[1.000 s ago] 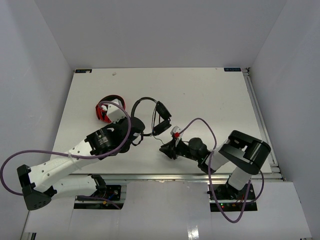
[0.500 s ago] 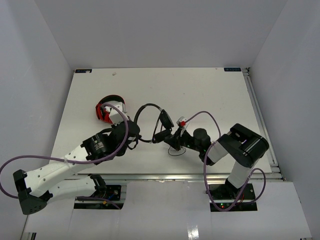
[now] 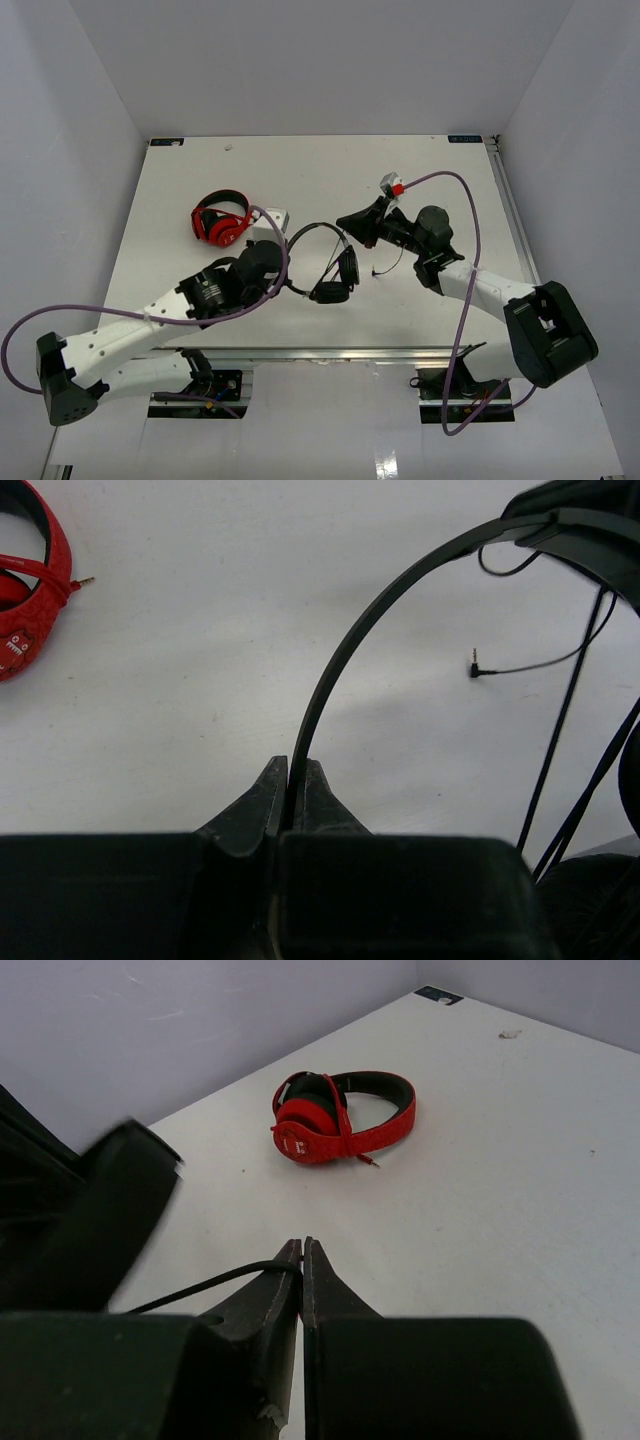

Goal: Wrap the headphones

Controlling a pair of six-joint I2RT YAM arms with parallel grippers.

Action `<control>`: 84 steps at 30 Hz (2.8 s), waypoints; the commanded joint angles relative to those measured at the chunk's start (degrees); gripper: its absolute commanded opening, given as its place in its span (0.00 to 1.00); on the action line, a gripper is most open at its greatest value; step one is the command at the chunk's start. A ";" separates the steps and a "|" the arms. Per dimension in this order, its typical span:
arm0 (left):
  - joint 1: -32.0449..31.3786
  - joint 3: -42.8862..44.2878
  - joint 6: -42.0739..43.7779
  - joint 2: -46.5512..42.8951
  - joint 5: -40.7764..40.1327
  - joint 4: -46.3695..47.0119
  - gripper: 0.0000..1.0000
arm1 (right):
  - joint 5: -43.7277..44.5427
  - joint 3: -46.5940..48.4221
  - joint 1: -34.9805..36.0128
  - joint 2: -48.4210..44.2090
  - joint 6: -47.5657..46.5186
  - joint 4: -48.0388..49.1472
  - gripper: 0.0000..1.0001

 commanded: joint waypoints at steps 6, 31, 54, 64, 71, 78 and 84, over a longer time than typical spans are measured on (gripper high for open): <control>-2.50 1.50 5.52 9.50 -14.21 -3.34 0.00 | 6.37 11.75 -1.73 -6.36 -6.68 -39.45 0.08; -9.46 1.47 1.82 17.29 -37.94 -11.01 0.00 | -15.36 13.95 -1.73 -10.16 -14.13 -49.72 0.08; -9.53 2.60 -7.86 19.40 -34.02 -11.01 0.00 | -31.89 6.48 2.71 0.07 12.68 -9.39 0.14; -8.74 6.97 -20.09 18.17 -31.18 -18.20 0.00 | -20.07 4.72 10.08 -4.26 6.84 -19.20 0.11; -8.14 12.15 -34.63 21.14 -31.44 -28.71 0.00 | -10.35 3.43 16.80 -7.04 5.63 -22.82 0.09; -7.42 13.85 -36.12 20.26 -29.73 -27.40 0.00 | -0.80 1.82 23.74 -4.76 4.35 -22.24 0.10; -7.33 14.62 -36.00 19.25 -29.94 -27.00 0.00 | 6.37 1.07 27.68 -3.55 3.08 -20.88 0.10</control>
